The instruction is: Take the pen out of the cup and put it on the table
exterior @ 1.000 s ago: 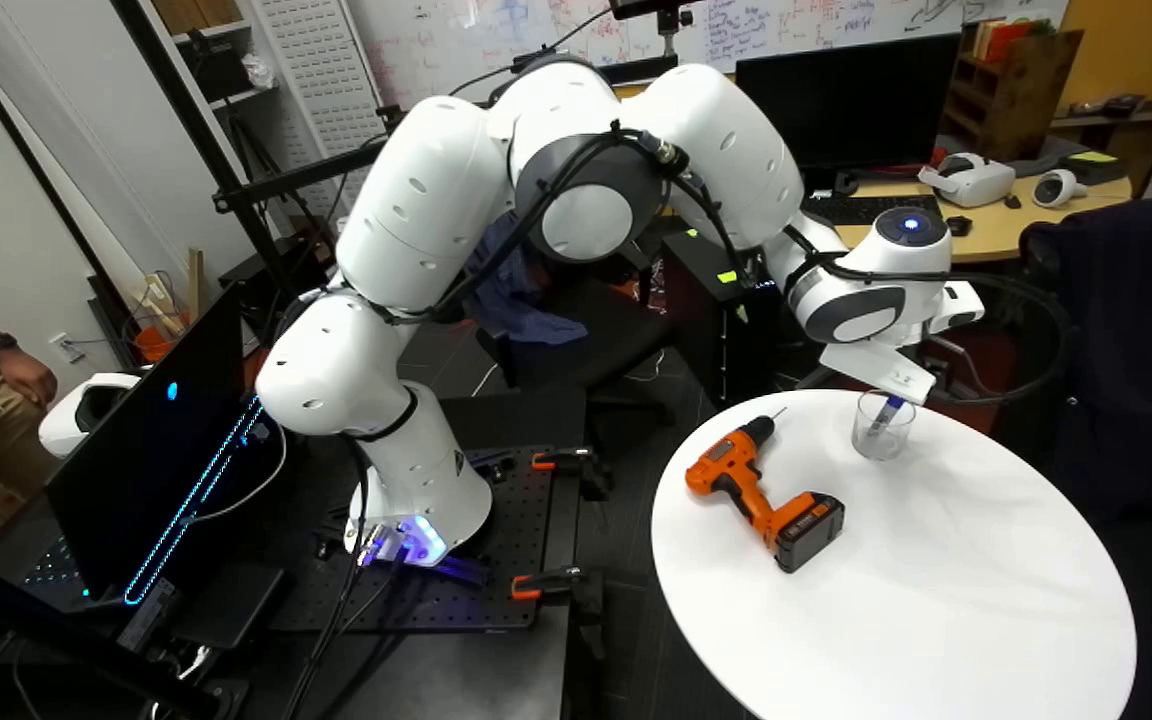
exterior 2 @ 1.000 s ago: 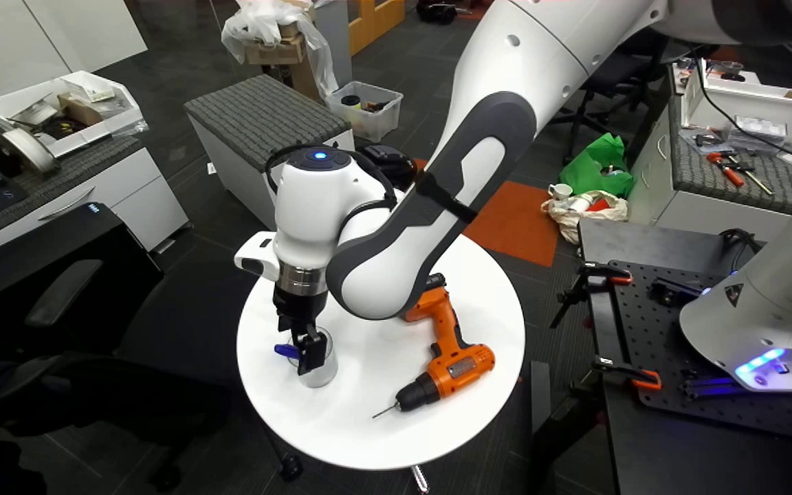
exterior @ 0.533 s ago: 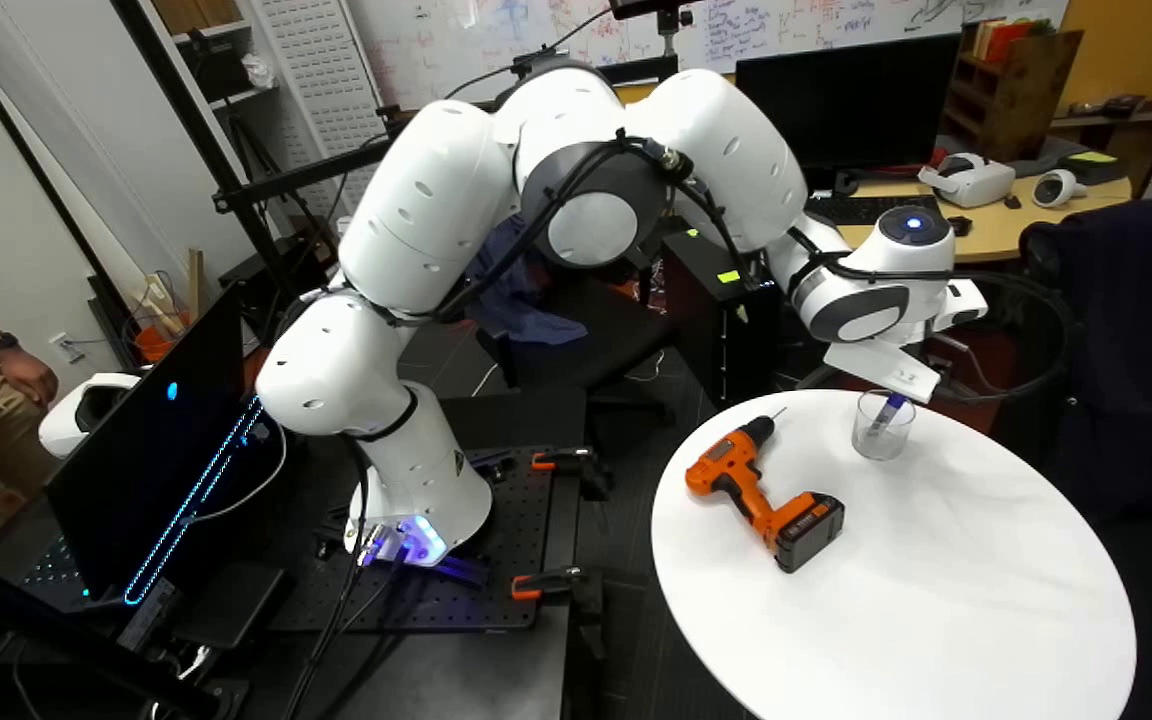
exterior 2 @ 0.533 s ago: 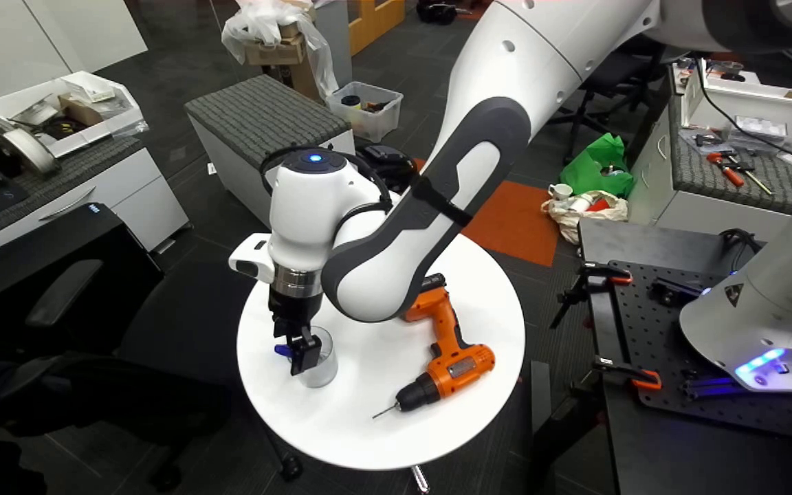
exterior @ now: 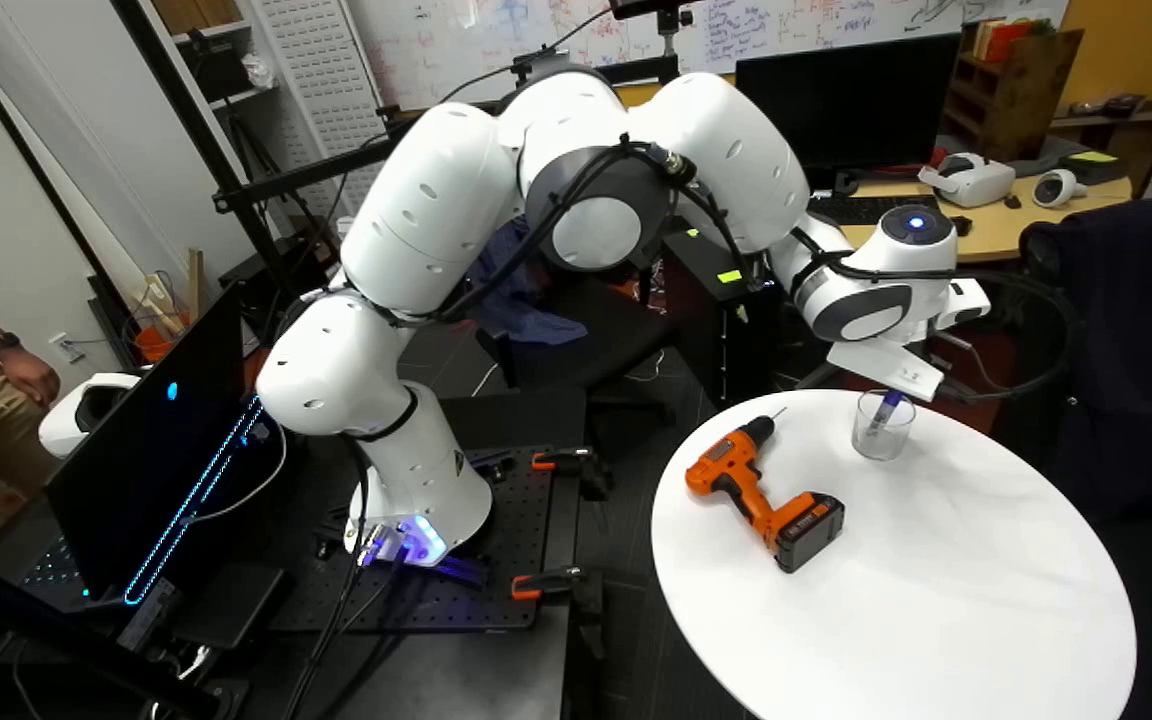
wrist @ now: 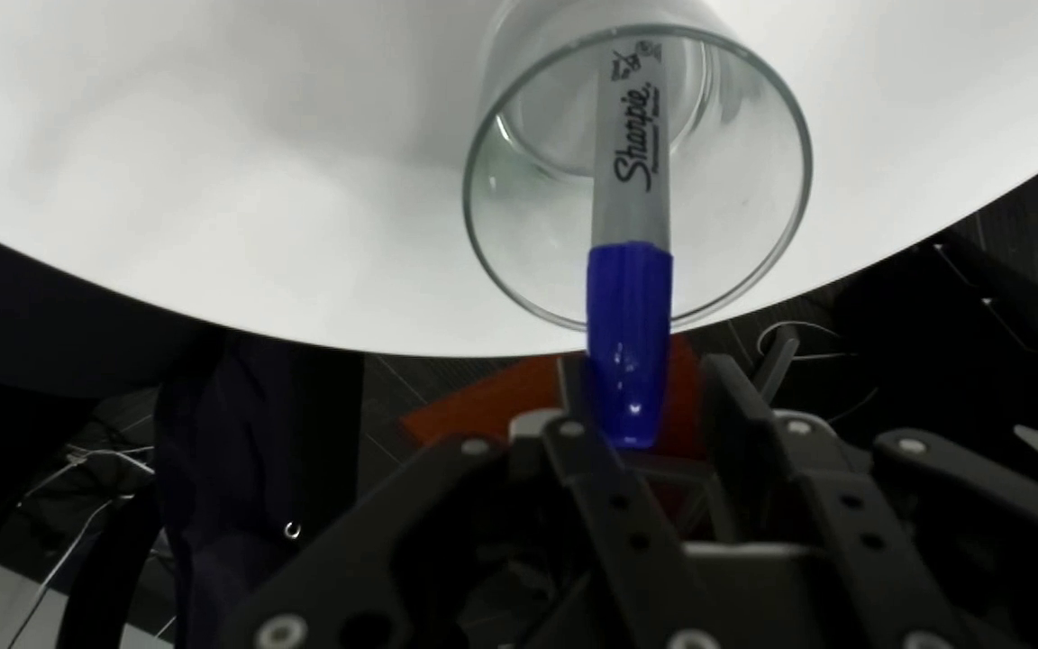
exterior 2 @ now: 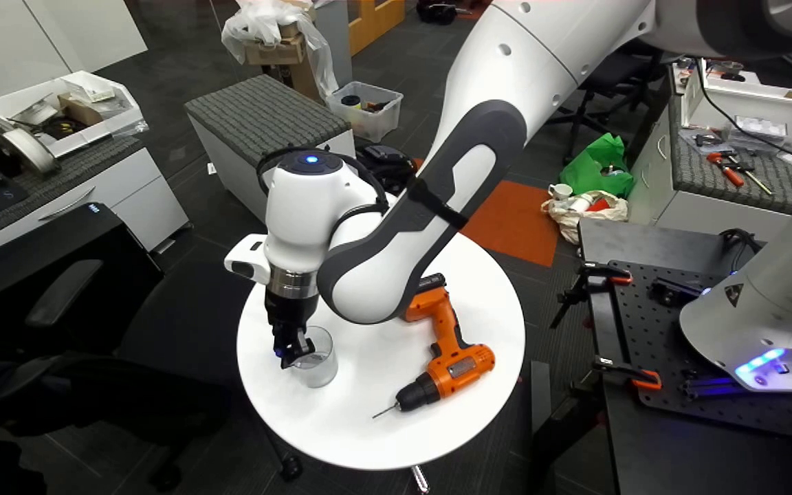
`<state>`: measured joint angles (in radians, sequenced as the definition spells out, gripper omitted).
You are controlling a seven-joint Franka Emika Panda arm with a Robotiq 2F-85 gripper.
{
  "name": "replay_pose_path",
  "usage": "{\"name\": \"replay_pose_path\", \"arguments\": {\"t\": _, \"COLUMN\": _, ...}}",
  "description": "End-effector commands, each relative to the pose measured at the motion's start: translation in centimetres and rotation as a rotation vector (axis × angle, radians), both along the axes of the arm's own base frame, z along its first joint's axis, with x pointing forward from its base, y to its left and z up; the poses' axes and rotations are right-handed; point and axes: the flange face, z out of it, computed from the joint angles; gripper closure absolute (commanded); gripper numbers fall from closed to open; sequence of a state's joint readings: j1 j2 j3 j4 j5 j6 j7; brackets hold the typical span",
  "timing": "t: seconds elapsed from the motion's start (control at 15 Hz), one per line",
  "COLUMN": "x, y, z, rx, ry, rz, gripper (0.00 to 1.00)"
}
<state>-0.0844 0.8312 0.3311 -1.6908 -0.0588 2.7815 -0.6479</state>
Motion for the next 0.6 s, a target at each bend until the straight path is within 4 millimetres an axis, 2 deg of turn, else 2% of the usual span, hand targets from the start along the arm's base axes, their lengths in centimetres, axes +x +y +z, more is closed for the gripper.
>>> {"name": "replay_pose_path", "arguments": {"t": 0.0, "x": 0.63, "y": 0.4, "z": 0.4, "rx": -0.001, "ry": -0.002, "rz": 0.029, "gripper": 0.72}}
{"name": "replay_pose_path", "arguments": {"t": 0.07, "x": 0.64, "y": 0.44, "z": 0.45, "rx": 0.0, "ry": -0.002, "rz": 0.03, "gripper": 0.9}}
{"name": "replay_pose_path", "arguments": {"t": 0.13, "x": 0.63, "y": 0.45, "z": 0.48, "rx": -0.001, "ry": -0.002, "rz": 0.03, "gripper": 0.94}}
{"name": "replay_pose_path", "arguments": {"t": 0.53, "x": 0.47, "y": 0.14, "z": 0.74, "rx": 0.003, "ry": 0.001, "rz": 0.014, "gripper": 0.94}}
